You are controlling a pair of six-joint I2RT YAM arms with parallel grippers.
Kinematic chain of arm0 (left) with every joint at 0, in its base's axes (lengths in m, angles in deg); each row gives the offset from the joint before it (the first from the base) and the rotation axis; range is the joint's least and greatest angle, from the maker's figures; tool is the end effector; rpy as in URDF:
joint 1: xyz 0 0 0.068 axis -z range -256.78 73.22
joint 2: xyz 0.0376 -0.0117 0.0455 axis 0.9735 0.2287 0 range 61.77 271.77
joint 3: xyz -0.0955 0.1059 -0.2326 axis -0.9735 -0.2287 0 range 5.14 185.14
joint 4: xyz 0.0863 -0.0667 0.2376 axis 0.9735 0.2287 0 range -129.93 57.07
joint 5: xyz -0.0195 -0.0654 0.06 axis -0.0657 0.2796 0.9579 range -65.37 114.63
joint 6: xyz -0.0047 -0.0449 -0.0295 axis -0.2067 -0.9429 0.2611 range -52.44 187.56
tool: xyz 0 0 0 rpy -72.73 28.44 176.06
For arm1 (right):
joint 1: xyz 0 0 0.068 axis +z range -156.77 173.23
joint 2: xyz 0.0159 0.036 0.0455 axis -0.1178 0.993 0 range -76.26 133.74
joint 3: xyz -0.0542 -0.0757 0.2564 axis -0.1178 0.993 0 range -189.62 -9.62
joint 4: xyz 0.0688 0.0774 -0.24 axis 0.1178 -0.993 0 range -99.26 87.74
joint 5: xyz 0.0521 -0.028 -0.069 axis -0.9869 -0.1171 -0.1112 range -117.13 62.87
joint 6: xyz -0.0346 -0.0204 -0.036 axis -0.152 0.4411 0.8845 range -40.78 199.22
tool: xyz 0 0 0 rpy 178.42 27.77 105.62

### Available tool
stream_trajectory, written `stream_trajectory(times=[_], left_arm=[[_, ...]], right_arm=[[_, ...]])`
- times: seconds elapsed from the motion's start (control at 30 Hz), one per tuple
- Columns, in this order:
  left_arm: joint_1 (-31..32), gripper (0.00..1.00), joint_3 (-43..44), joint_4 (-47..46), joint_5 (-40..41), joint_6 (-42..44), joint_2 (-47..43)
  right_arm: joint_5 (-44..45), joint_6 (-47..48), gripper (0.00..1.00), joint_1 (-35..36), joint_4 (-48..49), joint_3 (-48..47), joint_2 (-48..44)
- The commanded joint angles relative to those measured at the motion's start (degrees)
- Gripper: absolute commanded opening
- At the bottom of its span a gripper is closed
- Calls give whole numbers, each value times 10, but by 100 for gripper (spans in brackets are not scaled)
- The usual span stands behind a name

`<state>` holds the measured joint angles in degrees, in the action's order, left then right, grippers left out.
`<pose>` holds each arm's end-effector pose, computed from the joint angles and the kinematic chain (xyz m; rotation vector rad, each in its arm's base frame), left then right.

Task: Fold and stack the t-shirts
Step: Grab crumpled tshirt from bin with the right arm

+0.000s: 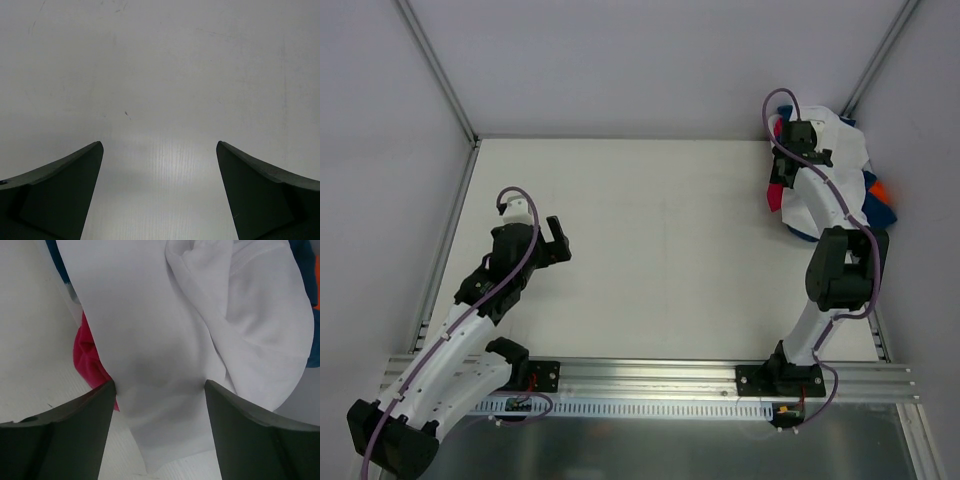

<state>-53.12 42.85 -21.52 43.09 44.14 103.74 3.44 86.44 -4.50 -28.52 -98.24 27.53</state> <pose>0.1620 -0.0587 0.2902 -0.2060 1.9411 -0.2271 0.4138 -0.0018 0.2944 0.0899 2.2540 -0.6550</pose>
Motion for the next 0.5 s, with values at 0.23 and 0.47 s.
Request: stream_trajectory(times=[0.23,0.47], left_arm=[[2,99,17,2,3,-8,42],[2,99,9,2,-3,-10,39]], right_arm=[[-1,4,34,-2,-30,4,-29],[-8,-1,0,-2,-34,14,-70]])
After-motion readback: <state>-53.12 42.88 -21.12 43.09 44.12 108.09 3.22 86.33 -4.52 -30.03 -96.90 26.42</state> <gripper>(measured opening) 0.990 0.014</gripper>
